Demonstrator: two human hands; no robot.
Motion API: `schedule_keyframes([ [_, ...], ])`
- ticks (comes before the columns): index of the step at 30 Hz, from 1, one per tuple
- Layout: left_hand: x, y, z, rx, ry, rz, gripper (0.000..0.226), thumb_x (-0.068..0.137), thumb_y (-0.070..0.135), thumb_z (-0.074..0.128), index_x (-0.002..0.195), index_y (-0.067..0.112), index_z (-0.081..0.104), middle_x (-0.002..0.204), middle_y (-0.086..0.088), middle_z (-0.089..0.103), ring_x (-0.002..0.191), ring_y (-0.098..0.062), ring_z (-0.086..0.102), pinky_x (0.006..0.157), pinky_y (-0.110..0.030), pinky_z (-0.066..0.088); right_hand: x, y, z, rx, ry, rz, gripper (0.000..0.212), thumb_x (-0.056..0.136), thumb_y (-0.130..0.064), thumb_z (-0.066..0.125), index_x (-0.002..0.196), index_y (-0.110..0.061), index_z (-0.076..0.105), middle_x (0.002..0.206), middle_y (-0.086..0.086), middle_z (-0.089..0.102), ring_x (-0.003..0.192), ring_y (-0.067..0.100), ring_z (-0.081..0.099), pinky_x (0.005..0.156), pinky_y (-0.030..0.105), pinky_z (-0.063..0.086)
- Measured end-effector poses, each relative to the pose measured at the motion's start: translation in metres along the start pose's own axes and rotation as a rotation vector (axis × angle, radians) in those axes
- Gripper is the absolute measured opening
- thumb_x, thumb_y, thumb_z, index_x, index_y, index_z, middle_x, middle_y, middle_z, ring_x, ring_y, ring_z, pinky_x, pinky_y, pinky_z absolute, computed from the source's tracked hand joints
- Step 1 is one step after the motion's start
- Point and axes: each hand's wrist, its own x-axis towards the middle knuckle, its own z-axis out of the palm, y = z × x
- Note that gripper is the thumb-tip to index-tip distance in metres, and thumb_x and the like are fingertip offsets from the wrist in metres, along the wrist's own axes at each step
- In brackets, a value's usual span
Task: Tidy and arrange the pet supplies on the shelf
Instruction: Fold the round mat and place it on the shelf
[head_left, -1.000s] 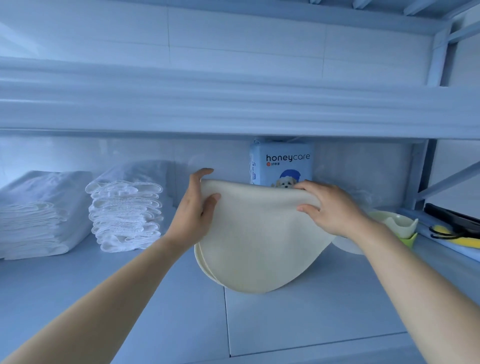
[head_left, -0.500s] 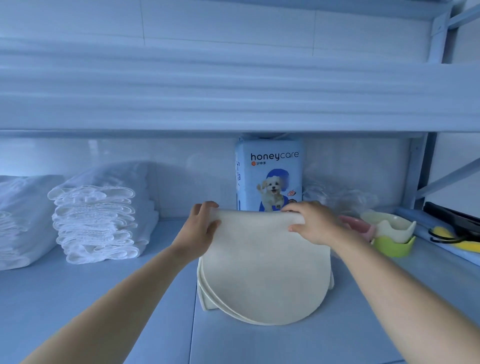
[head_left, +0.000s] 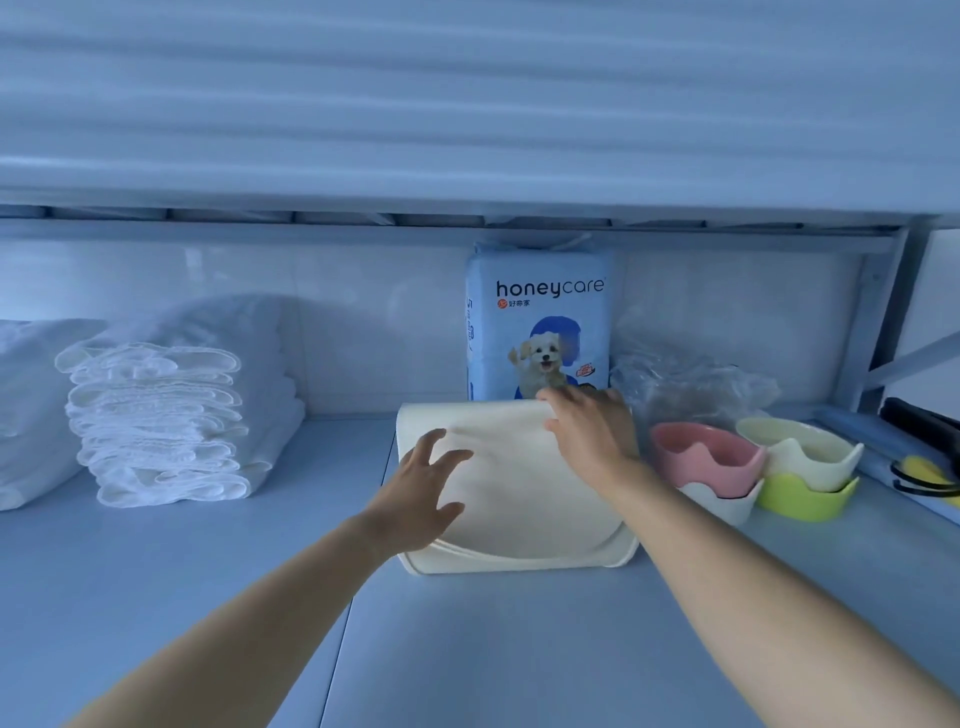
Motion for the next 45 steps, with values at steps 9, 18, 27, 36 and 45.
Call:
schedule_keyframes([
  [9, -0.026, 0.006, 0.015, -0.255, -0.077, 0.01, 0.019, 0.091, 0.048, 0.049, 0.1, 0.039, 0.063, 0.102, 0.022, 0.06, 0.093, 0.002, 0.056, 0.083, -0.025, 0.049, -0.057, -0.001, 0.014, 0.456, -0.344, -0.154, 0.023, 0.089, -0.031, 0.059, 0.108, -0.02, 0.067, 0.115, -0.007, 0.063, 0.107, 0.013, 0.056, 0.091, 0.026, 0.042],
  [18, -0.03, 0.013, 0.02, -0.298, -0.072, -0.048, 0.021, 0.086, 0.044, 0.056, 0.107, 0.042, 0.062, 0.108, 0.024, 0.057, 0.098, 0.006, 0.052, 0.072, -0.005, 0.035, -0.092, 0.006, 0.006, 0.488, -0.45, -0.124, 0.029, 0.084, -0.044, 0.062, 0.105, -0.023, 0.066, 0.104, -0.01, 0.065, 0.097, 0.012, 0.057, 0.085, 0.029, 0.046],
  [27, -0.018, 0.022, 0.012, -0.053, -0.041, -0.065, 0.022, 0.09, 0.045, 0.051, 0.09, 0.033, 0.07, 0.087, 0.012, 0.067, 0.083, -0.01, 0.057, 0.065, -0.026, 0.046, -0.089, -0.012, 0.012, 0.608, -0.387, 0.083, 0.017, 0.084, -0.031, 0.065, 0.094, -0.02, 0.073, 0.093, -0.007, 0.072, 0.086, 0.01, 0.063, 0.077, 0.024, 0.048],
  [36, -0.033, 0.036, 0.013, 0.143, 0.155, 0.197, 0.032, 0.098, 0.04, 0.035, 0.103, 0.022, 0.061, 0.098, 0.008, 0.06, 0.089, -0.015, 0.057, 0.063, -0.028, 0.043, -0.107, -0.001, -0.004, 0.585, -0.214, -0.043, 0.012, 0.092, -0.019, 0.055, 0.09, -0.013, 0.066, 0.08, -0.004, 0.068, 0.067, 0.012, 0.054, 0.062, 0.024, 0.038],
  [45, -0.044, 0.003, 0.014, 0.033, -0.043, 0.25, 0.034, 0.091, 0.044, 0.051, 0.124, 0.035, 0.054, 0.122, 0.019, 0.055, 0.111, -0.003, 0.051, 0.087, -0.022, 0.043, -0.113, 0.007, 0.0, 0.471, -0.364, -0.12, 0.025, 0.087, -0.023, 0.062, 0.111, -0.02, 0.064, 0.111, -0.006, 0.063, 0.103, 0.015, 0.057, 0.089, 0.028, 0.044],
])
